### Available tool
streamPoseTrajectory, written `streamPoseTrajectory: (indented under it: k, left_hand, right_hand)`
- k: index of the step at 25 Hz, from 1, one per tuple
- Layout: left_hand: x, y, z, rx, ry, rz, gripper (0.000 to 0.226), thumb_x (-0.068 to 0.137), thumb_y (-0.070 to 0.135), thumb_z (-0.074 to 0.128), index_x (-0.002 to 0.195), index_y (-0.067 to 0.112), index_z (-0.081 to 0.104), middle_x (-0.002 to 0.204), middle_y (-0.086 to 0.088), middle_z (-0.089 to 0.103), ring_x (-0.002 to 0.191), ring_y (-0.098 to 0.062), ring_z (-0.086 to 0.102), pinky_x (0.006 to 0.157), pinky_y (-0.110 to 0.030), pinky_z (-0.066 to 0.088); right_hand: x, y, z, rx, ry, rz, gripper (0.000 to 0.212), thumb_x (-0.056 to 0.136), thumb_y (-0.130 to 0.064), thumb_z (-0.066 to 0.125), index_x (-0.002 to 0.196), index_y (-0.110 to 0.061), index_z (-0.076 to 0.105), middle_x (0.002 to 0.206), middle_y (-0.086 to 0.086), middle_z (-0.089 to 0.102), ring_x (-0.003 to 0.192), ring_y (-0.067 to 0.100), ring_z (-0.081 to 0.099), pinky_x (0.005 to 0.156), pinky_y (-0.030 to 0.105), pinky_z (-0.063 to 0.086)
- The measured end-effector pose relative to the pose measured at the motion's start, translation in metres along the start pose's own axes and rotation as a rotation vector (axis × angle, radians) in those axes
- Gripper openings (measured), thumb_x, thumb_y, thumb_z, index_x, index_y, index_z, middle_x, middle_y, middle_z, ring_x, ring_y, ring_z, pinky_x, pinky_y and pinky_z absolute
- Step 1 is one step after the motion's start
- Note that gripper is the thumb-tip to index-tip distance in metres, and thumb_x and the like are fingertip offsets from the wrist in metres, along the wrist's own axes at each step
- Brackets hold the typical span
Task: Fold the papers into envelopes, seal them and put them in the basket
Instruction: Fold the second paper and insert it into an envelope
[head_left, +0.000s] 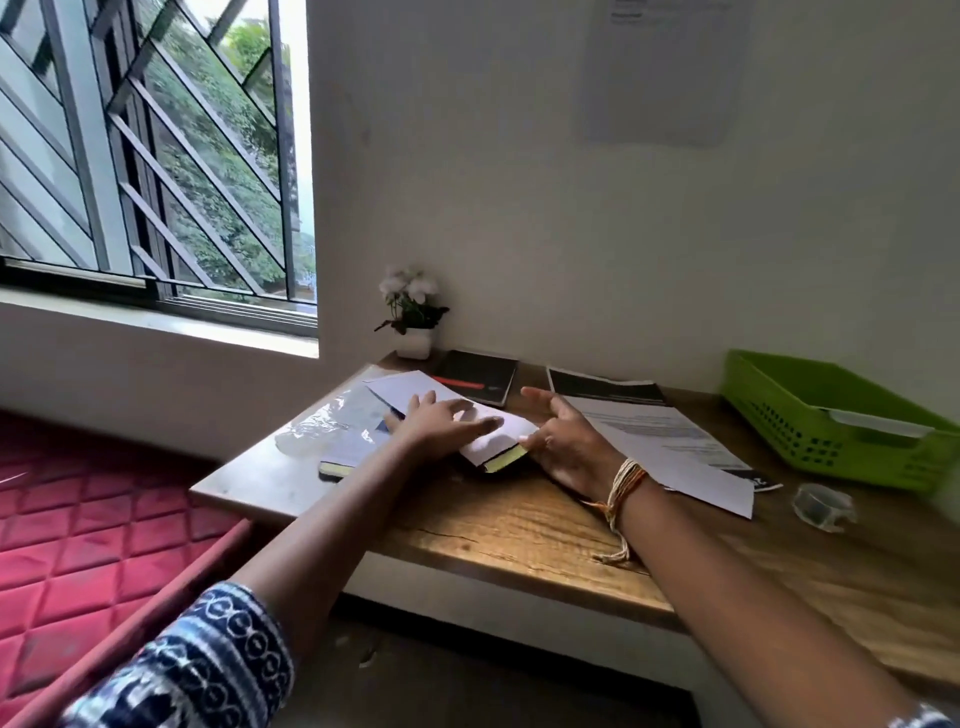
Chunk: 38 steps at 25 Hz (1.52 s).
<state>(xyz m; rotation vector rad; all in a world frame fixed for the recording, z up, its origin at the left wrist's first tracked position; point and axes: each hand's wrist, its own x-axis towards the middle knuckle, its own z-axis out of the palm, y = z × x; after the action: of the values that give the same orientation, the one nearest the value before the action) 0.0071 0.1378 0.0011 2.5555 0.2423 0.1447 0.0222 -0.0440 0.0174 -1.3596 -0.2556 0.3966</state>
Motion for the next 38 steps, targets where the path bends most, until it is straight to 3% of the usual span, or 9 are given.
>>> streamPoseTrajectory:
  k: [2,7,14,18,21,28,31,34,38]
  left_hand:
    - [-0.006,0.005,0.005,0.042,0.025,0.050,0.082,0.071,0.083,0.043,0.138,0.035,0.045,0.158,-0.008,0.017,0.147,-0.028,0.008,0.114,-0.060,0.008]
    - [-0.021,0.007,0.003,0.079,0.035,0.223,0.082,0.074,0.066,0.062,0.143,0.030,0.037,0.150,-0.003,0.037,0.138,-0.022,0.032,0.110,-0.056,0.024]
    - [-0.028,0.009,0.000,-0.090,0.008,0.295,0.068,0.059,0.054,0.061,0.120,0.026,0.053,0.130,-0.002,0.054,0.117,-0.021,0.050,0.098,-0.047,0.046]
    - [-0.031,0.011,-0.002,-0.139,-0.010,0.323,0.047,0.072,0.044,0.065,0.112,0.021,0.057,0.124,-0.001,0.057,0.110,-0.020,0.055,0.094,-0.039,0.048]
    - [-0.035,0.013,-0.001,-0.077,0.114,0.400,0.029,0.077,0.022,0.071,0.103,0.015,0.061,0.113,-0.003,0.061,0.100,-0.016,0.056,0.082,-0.027,0.047]
    - [-0.026,0.010,0.007,0.046,0.298,0.486,0.007,0.082,0.015,0.067,0.086,0.013,0.063,0.090,-0.013,0.072,0.082,-0.028,0.069,0.069,-0.037,0.057]
    - [-0.024,0.011,0.009,0.102,0.351,0.517,0.004,0.085,0.017,0.067,0.086,0.015,0.064,0.086,-0.014,0.072,0.077,-0.029,0.069,0.065,-0.037,0.057]
    - [-0.022,0.013,0.013,0.170,0.409,0.591,0.016,0.087,0.014,0.063,0.089,0.023,0.050,0.074,-0.014,0.069,0.061,-0.033,0.064,0.054,-0.038,0.053]
    - [-0.027,0.019,0.007,0.333,0.313,0.622,0.016,0.083,0.008,0.062,0.092,0.021,0.066,0.091,-0.007,0.071,0.075,-0.031,0.066,0.062,-0.039,0.054]
  right_hand:
    - [0.001,0.002,0.003,0.032,0.011,0.019,0.064,0.081,0.027,0.033,0.132,-0.010,0.045,0.108,0.014,0.055,0.081,0.022,0.059,0.056,0.022,0.054]
    - [0.002,0.001,0.009,0.057,0.064,0.056,0.060,0.081,0.027,0.025,0.130,-0.002,0.045,0.097,0.013,0.054,0.076,0.019,0.056,0.057,0.023,0.052]
    - [-0.002,0.001,0.009,0.003,0.132,0.064,0.056,0.083,0.023,0.029,0.129,-0.005,0.045,0.107,0.020,0.048,0.093,0.026,0.052,0.070,0.028,0.050]
    - [-0.004,0.000,0.005,-0.031,0.129,0.068,0.055,0.084,0.021,0.031,0.128,-0.008,0.045,0.098,0.015,0.046,0.080,0.020,0.049,0.064,0.026,0.047]
    - [-0.005,0.003,0.006,-0.179,0.133,0.030,0.052,0.083,0.017,0.037,0.127,-0.010,0.044,0.106,0.016,0.049,0.093,0.026,0.055,0.071,0.030,0.051]
    - [-0.006,-0.027,-0.029,-0.809,0.352,-0.145,0.037,0.080,-0.012,0.071,0.115,-0.008,0.060,0.120,0.015,0.061,0.107,0.028,0.062,0.093,0.041,0.052]
    - [-0.004,-0.049,-0.066,-1.292,0.409,0.047,0.074,0.066,-0.044,0.081,0.125,-0.007,0.055,0.129,0.011,0.058,0.117,0.029,0.055,0.099,0.040,0.047]
    - [0.001,-0.051,-0.100,-1.302,0.284,0.245,0.124,0.031,-0.062,0.087,0.138,-0.013,0.046,0.143,0.007,0.049,0.128,0.030,0.048,0.108,0.043,0.039]
    - [0.007,-0.051,-0.116,-1.233,0.197,0.256,0.124,0.027,-0.058,0.091,0.137,-0.019,0.048,0.142,0.001,0.050,0.127,0.028,0.047,0.108,0.040,0.038]
